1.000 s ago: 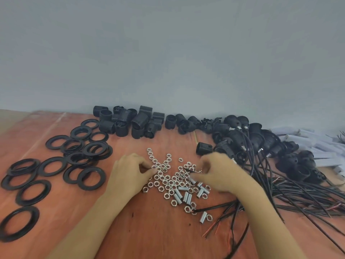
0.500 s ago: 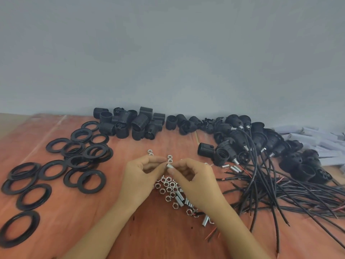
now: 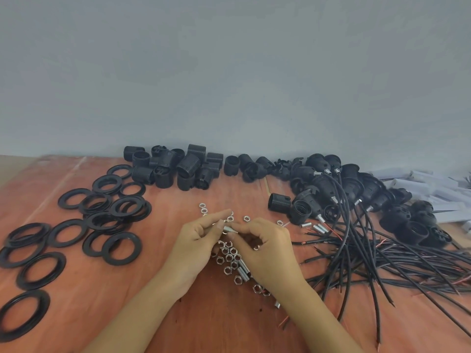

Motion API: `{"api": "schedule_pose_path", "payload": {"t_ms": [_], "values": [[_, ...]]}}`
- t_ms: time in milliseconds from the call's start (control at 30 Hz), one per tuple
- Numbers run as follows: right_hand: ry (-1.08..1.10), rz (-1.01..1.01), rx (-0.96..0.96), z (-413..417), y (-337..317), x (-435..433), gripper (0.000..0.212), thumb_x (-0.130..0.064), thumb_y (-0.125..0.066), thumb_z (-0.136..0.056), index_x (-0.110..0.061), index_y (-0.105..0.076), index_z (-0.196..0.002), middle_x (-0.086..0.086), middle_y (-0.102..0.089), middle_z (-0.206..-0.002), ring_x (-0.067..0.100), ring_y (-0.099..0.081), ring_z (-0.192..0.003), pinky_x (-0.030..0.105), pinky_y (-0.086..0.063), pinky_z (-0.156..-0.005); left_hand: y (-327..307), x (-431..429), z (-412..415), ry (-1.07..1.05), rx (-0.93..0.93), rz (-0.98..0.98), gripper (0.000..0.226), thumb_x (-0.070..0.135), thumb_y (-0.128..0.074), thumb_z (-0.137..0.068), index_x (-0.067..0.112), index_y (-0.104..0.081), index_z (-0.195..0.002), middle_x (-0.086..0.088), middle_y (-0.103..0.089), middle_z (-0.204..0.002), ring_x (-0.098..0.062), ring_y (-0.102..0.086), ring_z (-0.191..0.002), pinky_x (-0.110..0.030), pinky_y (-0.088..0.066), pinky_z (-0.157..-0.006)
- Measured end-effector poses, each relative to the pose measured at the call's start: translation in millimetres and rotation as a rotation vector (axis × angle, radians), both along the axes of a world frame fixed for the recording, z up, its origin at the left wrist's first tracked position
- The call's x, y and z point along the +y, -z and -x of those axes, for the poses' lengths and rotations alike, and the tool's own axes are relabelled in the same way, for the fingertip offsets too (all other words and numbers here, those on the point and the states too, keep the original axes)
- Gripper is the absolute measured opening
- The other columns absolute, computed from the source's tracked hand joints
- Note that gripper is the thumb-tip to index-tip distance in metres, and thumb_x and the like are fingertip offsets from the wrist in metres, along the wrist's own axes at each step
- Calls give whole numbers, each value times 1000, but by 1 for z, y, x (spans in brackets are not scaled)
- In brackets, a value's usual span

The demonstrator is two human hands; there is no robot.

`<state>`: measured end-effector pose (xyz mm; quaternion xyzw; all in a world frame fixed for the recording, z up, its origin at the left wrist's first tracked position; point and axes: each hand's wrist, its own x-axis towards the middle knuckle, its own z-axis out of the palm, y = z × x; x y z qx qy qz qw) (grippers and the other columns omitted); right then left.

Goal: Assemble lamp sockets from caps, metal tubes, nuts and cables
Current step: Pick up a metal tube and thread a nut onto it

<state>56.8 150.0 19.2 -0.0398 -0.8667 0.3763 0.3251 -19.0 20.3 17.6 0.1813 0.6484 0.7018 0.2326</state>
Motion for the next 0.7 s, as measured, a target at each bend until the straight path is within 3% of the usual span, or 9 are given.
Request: {"api": "schedule_pose_path", "payload": {"t_ms": [133,300,433,567,700], "values": [[5,-60,3,0,2,4,16,-13,-79,-82,-17,-79,-97,-5,-67,-75,10,-59,-66,15,-47,-62,-2,-1,1,36,-106,-79,28,20,-62,-86,25,-71,-112,-2,-75,-103,-3,-62,-77,-16,-48,-67],[-11,-87,52,-1,2,10,19,-11,-80,-81,-17,-78,-99,-4,-66,-78,8,-60,-68,12,-47,-63,-1,-5,9,48,-289,-208,28,12,-73,-71,15,-79,-98,-13,-75,-100,-16,-72,-85,-18,-55,-71],[-54,-20,95,-1,1,11,18,-12,-79,-81,-15,-78,-99,-5,-67,-79,6,-61,-69,11,-46,-65,-2,-6,11,77,-344,-272,30,12,-78,-65,10,-79,-95,-11,-75,-92,-14,-72,-79,-17,-55,-67],[-92,36,105,-2,-1,12,17,-13,-77,-83,-16,-78,-100,-6,-68,-82,6,-63,-72,14,-49,-67,-3,-7,12,83,-338,-277,35,15,-83,-57,9,-79,-91,-12,-75,-89,-14,-72,-75,-17,-55,-66],[-102,-8,94,-3,-1,14,19,-11,-75,-84,-14,-77,-103,-7,-67,-86,3,-64,-78,13,-49,-70,-5,-7,9,52,-207,-234,32,20,-83,-55,12,-80,-86,-12,-76,-87,-14,-72,-75,-18,-56,-68]]}}
